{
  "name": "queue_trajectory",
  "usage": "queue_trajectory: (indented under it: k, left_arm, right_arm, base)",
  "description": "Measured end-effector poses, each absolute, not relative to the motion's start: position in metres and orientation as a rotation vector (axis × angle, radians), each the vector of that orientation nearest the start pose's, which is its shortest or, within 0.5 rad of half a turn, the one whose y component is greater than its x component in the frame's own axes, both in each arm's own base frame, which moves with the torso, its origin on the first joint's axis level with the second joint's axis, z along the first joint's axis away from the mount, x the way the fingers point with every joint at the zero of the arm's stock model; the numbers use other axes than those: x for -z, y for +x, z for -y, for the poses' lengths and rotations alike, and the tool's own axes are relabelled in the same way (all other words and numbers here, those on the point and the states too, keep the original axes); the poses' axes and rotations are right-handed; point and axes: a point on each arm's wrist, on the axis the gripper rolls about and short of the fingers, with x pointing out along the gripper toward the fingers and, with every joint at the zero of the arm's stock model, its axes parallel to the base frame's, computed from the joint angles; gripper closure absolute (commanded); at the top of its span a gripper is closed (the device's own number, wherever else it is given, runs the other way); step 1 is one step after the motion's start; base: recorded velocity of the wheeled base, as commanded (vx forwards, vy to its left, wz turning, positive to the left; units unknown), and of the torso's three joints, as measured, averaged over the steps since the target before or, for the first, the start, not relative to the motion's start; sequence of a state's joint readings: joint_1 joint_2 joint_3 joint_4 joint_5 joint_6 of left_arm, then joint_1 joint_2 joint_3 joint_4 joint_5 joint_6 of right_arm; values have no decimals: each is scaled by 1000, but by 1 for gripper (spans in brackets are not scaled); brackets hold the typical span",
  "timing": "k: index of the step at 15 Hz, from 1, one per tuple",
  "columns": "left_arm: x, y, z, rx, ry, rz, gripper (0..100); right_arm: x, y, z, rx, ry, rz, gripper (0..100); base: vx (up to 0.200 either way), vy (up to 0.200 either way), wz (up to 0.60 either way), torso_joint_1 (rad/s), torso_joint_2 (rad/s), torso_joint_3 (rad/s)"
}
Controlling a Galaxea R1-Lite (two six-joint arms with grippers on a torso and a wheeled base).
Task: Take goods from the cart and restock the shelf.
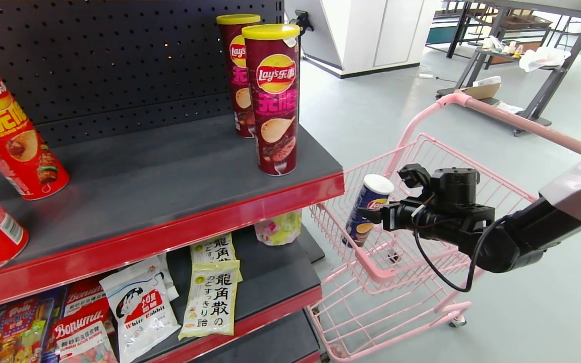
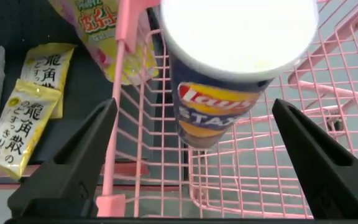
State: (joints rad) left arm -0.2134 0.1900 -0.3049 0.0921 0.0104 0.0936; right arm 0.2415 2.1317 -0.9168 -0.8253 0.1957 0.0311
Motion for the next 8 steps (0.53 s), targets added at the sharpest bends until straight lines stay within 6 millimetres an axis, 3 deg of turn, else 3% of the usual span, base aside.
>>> queue_trajectory:
  k: [8]
  left_arm:
    - [-155, -24, -5, 203, 92, 18, 0]
  right_arm:
    - [-63, 403, -102, -421, 34, -366, 0]
  base:
    - [0, 0, 0, 0, 0, 0]
